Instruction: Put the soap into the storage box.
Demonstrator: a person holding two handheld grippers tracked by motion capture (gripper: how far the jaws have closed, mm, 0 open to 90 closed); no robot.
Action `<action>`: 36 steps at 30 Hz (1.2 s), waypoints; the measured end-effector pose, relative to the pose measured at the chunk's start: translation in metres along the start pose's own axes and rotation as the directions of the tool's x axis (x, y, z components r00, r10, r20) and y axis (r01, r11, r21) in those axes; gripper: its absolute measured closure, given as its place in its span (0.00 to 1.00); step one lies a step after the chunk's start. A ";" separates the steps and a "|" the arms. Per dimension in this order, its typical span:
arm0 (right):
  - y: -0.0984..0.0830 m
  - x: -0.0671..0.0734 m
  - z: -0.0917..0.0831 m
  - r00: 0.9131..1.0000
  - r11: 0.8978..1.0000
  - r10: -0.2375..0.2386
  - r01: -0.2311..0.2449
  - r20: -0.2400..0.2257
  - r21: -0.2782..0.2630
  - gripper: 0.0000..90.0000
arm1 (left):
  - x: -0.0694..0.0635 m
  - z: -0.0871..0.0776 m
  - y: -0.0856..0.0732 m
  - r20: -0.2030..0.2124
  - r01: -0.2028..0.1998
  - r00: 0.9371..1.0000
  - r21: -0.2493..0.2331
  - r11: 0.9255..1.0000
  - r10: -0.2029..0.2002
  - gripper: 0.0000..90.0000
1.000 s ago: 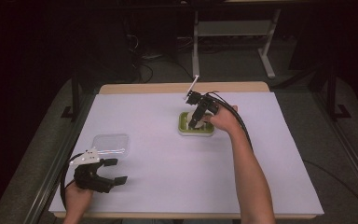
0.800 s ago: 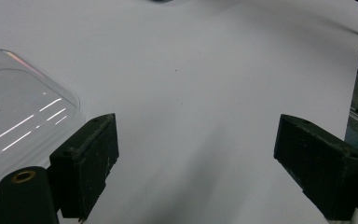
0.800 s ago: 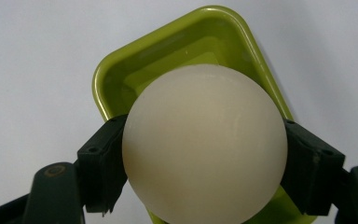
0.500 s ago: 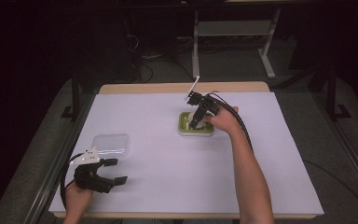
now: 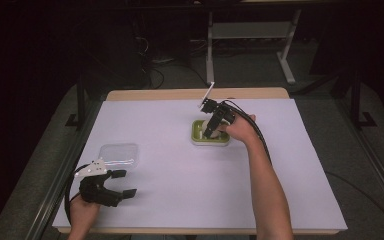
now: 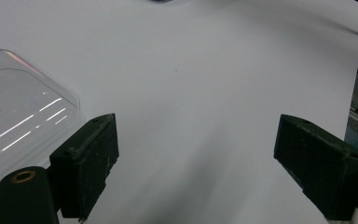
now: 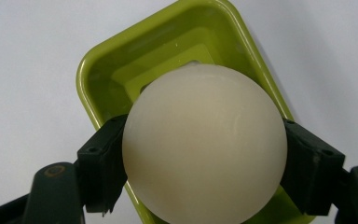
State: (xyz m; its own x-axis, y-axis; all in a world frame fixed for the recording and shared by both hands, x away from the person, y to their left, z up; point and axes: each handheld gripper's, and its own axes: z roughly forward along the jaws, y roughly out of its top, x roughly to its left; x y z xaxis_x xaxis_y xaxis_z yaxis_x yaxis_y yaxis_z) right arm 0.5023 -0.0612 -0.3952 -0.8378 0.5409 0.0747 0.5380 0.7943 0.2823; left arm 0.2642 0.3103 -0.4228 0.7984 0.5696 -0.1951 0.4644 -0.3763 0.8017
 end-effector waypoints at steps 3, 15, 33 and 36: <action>0.000 0.000 0.001 1.000 1.000 0.003 -0.003 -0.005 -0.002 0.27 | 0.000 0.000 0.000 0.000 0.002 1.000 -0.002 1.000 -0.002 0.15; 0.001 -0.001 0.004 1.000 1.000 0.007 -0.007 -0.005 0.005 0.27 | 0.000 0.000 0.000 -0.001 -0.001 1.000 0.000 1.000 0.001 0.15; 0.002 0.000 0.004 1.000 1.000 0.011 -0.011 -0.008 0.004 0.27 | 0.000 0.000 0.000 0.000 0.003 1.000 -0.002 1.000 -0.003 0.15; 0.002 -0.001 0.004 1.000 1.000 0.009 -0.009 -0.009 0.001 0.27 | 0.000 0.000 0.000 -0.001 0.000 1.000 -0.001 1.000 0.000 0.15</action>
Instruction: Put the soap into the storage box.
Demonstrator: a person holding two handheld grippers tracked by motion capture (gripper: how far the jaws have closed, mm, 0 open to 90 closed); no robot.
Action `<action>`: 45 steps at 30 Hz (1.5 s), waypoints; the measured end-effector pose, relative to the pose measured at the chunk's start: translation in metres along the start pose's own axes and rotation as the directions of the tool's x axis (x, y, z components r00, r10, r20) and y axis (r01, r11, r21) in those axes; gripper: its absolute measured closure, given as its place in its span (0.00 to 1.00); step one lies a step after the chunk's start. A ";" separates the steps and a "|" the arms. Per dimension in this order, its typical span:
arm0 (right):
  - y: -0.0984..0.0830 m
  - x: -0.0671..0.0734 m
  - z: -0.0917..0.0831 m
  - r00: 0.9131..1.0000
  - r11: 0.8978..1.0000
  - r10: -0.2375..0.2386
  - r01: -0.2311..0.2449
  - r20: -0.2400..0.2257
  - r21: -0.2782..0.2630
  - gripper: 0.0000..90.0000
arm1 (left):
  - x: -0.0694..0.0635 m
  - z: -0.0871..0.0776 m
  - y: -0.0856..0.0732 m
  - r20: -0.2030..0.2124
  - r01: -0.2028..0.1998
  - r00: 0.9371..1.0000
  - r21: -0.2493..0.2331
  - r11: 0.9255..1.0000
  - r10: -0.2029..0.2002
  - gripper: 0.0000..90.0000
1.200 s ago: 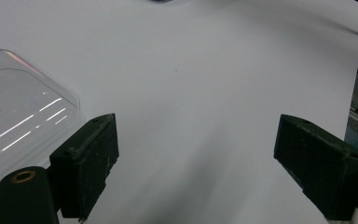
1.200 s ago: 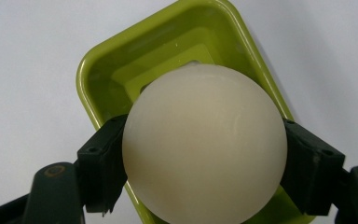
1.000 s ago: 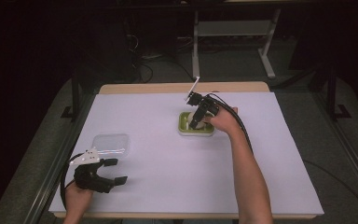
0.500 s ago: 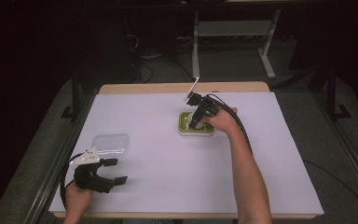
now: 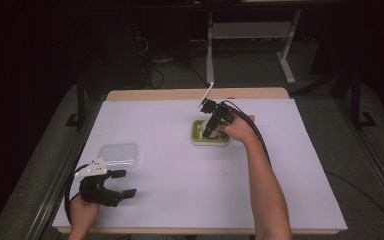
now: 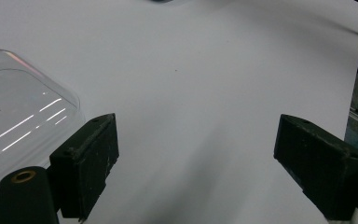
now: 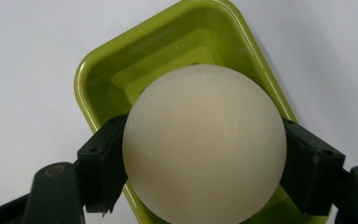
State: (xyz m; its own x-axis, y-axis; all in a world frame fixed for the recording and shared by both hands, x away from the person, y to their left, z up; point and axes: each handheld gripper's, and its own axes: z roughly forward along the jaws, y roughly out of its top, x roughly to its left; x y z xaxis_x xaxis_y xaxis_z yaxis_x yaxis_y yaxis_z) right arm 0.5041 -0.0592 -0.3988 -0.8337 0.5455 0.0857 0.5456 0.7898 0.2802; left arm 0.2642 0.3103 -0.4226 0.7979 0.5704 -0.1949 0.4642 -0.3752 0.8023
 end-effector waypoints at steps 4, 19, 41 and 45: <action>0.000 0.000 0.000 1.000 1.000 -0.002 0.002 -0.001 0.002 0.27 | 0.000 0.000 0.000 0.000 -0.002 1.000 0.001 1.000 0.002 0.15; 0.000 0.000 0.000 1.000 1.000 0.005 -0.005 -0.001 0.004 0.27 | 0.000 0.000 0.000 -0.001 -0.006 1.000 0.001 1.000 0.006 0.15; -0.005 -0.004 -0.007 0.999 0.999 0.040 -0.040 -0.022 -0.027 0.28 | 0.000 0.000 0.000 0.001 -0.004 1.000 -0.001 1.000 0.004 0.15; -0.007 -0.005 -0.013 0.999 0.998 0.039 -0.040 -0.021 -0.041 0.29 | -0.001 0.000 0.001 0.001 -0.005 1.000 0.001 1.000 0.005 0.15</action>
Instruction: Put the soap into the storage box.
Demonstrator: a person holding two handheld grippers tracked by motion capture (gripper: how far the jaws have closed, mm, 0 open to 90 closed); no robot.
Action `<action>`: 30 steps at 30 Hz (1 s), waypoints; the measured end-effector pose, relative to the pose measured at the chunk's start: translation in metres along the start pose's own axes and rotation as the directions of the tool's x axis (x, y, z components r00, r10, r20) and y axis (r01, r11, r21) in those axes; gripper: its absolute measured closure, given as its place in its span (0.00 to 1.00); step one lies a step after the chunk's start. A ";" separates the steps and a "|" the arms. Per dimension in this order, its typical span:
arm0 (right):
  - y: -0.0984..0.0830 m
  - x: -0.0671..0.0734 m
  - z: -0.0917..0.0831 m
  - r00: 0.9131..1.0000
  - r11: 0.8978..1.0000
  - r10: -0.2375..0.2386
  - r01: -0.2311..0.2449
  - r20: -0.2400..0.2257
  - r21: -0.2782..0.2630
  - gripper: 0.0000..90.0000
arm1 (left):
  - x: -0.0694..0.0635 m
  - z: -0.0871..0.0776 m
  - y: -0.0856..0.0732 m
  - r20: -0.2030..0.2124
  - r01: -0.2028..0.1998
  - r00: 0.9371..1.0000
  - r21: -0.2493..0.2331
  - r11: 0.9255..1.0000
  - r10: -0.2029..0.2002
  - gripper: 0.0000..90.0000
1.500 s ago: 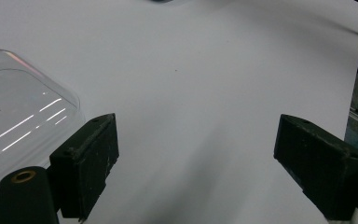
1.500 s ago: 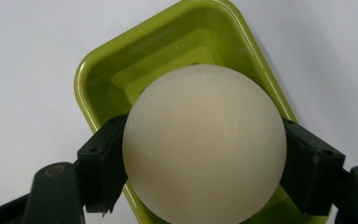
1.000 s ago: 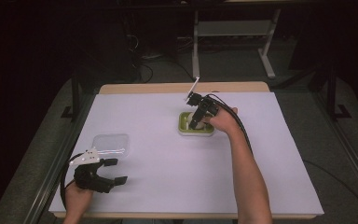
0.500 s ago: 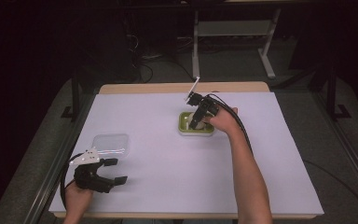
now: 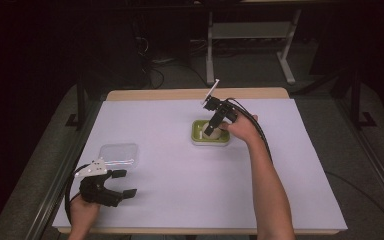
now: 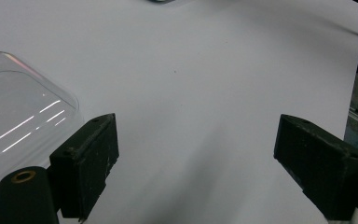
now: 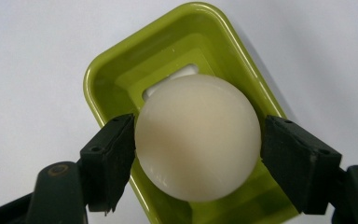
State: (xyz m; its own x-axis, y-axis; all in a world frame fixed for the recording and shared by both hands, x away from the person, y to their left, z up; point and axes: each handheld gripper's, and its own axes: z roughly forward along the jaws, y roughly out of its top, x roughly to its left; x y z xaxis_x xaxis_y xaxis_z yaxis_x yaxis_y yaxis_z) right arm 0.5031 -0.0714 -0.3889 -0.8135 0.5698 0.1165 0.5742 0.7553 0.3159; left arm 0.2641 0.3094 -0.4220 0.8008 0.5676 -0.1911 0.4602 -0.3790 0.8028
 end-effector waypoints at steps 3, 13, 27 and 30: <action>-0.002 -0.001 -0.002 1.000 1.000 0.005 -0.005 0.000 -0.001 0.28 | -0.001 0.000 0.000 0.000 0.003 1.000 0.001 1.000 -0.003 0.15; -0.006 0.001 -0.010 1.000 1.000 0.003 -0.003 -0.012 -0.021 0.28 | -0.001 0.001 0.000 0.000 -0.004 1.000 -0.003 1.000 0.004 0.15; -0.016 0.006 -0.024 1.000 0.998 -0.004 0.004 -0.007 -0.063 0.27 | -0.003 0.003 0.001 0.004 -0.004 1.000 0.002 1.000 0.004 0.15; -0.020 0.006 -0.025 1.000 0.998 0.003 -0.004 -0.007 -0.070 0.27 | -0.003 0.002 0.001 0.004 -0.009 1.000 0.004 1.000 0.009 0.15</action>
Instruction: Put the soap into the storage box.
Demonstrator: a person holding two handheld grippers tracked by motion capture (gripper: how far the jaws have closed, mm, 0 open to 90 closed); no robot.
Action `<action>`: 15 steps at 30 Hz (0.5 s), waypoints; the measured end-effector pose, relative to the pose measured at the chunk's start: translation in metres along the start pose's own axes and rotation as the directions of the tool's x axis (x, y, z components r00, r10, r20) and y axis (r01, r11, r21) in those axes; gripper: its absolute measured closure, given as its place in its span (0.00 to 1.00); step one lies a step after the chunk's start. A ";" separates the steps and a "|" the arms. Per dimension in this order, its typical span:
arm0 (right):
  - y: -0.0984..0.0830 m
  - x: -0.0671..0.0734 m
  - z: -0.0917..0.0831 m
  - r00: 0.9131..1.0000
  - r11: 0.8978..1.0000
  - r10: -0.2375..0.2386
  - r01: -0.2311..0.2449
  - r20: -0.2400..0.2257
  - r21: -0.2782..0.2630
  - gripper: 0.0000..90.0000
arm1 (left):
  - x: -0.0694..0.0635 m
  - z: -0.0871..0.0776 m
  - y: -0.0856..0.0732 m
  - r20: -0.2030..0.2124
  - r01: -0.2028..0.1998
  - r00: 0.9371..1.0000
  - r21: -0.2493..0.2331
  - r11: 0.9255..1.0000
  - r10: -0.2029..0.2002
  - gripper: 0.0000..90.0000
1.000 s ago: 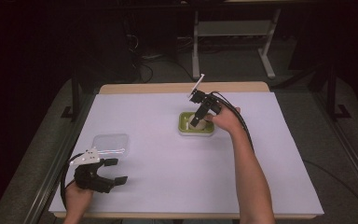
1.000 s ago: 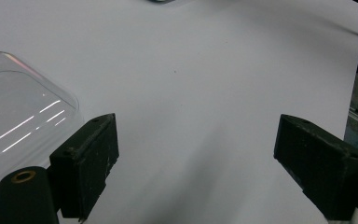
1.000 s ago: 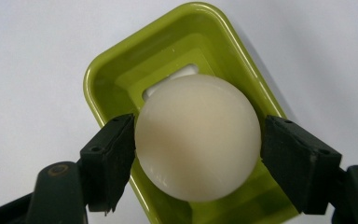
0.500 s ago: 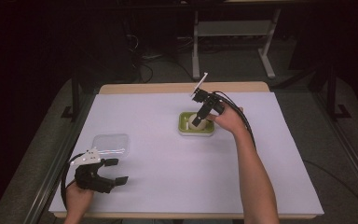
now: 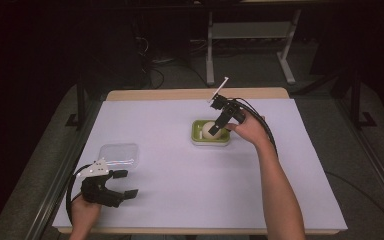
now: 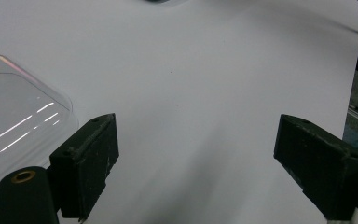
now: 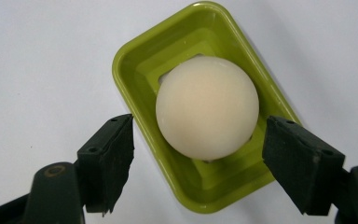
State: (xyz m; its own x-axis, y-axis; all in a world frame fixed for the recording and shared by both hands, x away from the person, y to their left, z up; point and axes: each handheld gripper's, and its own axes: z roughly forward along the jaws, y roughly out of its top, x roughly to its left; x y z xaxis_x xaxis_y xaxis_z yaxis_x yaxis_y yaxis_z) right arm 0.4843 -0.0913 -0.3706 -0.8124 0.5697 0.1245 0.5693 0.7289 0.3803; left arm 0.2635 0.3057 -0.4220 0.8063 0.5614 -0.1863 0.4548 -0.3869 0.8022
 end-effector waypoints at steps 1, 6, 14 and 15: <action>-0.002 0.000 -0.001 1.000 1.000 0.004 -0.004 -0.002 0.001 0.27 | 0.000 0.000 0.000 0.000 -0.001 1.000 0.000 1.000 0.001 0.15; -0.011 0.000 -0.001 1.000 1.000 0.006 -0.006 -0.008 -0.006 0.27 | 0.000 0.000 0.000 -0.002 -0.003 1.000 0.003 1.000 0.003 0.15; -0.025 0.003 -0.001 1.000 1.000 0.017 -0.017 -0.017 -0.008 0.26 | 0.000 0.001 0.000 -0.002 -0.005 1.000 0.003 1.000 0.005 0.15; -0.026 0.003 -0.001 1.000 1.000 0.017 -0.018 -0.023 -0.013 0.26 | 0.000 0.001 0.000 -0.001 -0.007 1.000 0.003 1.000 0.007 0.15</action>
State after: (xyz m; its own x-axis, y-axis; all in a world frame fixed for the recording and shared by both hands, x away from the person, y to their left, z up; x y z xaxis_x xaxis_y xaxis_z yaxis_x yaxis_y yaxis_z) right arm 0.4663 -0.1090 -0.3794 -0.8050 0.5735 0.1517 0.5819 0.7139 0.3895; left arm 0.2637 0.3049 -0.4220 0.8088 0.5598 -0.1804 0.4506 -0.3926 0.8018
